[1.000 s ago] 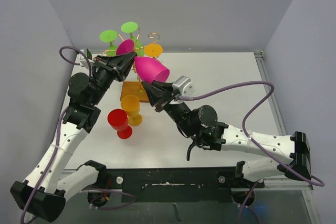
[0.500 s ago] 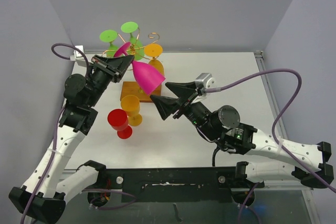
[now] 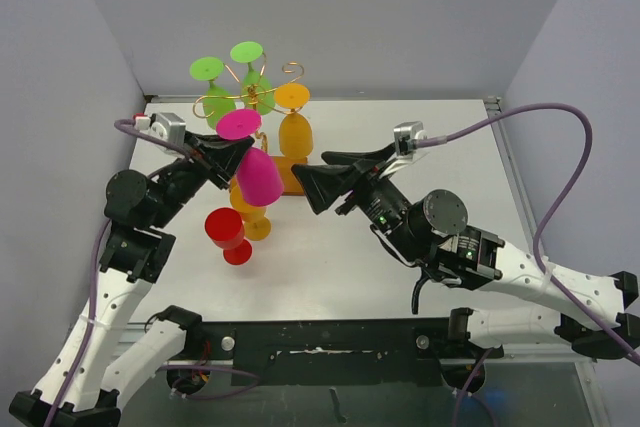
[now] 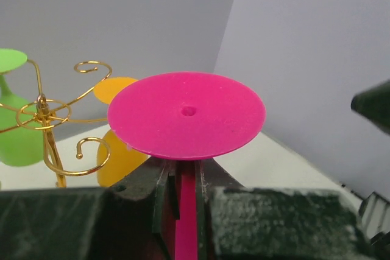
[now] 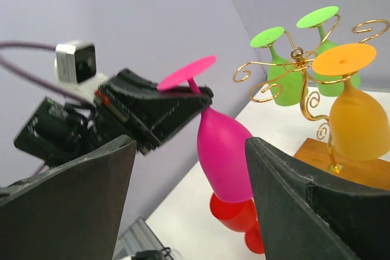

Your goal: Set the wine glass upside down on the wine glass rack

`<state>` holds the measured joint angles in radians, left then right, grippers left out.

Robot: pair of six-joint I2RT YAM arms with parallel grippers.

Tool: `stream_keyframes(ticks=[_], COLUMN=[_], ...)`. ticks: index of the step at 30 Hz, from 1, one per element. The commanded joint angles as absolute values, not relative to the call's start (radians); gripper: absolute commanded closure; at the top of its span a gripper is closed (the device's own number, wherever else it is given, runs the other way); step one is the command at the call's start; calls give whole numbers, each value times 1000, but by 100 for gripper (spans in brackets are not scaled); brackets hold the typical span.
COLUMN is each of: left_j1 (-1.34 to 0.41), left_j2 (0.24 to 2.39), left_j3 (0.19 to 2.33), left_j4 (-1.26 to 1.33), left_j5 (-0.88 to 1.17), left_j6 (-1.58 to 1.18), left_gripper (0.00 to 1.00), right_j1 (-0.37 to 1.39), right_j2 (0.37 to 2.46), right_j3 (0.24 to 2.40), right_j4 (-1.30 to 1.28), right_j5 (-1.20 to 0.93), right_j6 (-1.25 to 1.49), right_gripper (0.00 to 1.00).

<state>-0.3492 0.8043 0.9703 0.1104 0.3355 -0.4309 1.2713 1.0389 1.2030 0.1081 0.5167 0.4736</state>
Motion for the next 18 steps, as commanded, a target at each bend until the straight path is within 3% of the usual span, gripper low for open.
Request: stream_keyframes(ticks=[1, 8, 18], left_j1=[-348, -354, -356], left_j2=[752, 738, 738], left_j3=[912, 884, 832], left_j4=[248, 245, 332], left_j5=[456, 565, 623], left_j6=[-168, -39, -52], left_gripper=[100, 100, 100], right_j1=[1235, 1077, 1057], right_j2=[1082, 1159, 1283], right_j3=[1293, 1320, 1397], right_j4=[102, 114, 107], right_j5=[561, 315, 181], right_j6=[671, 912, 974], right_gripper=[27, 31, 46])
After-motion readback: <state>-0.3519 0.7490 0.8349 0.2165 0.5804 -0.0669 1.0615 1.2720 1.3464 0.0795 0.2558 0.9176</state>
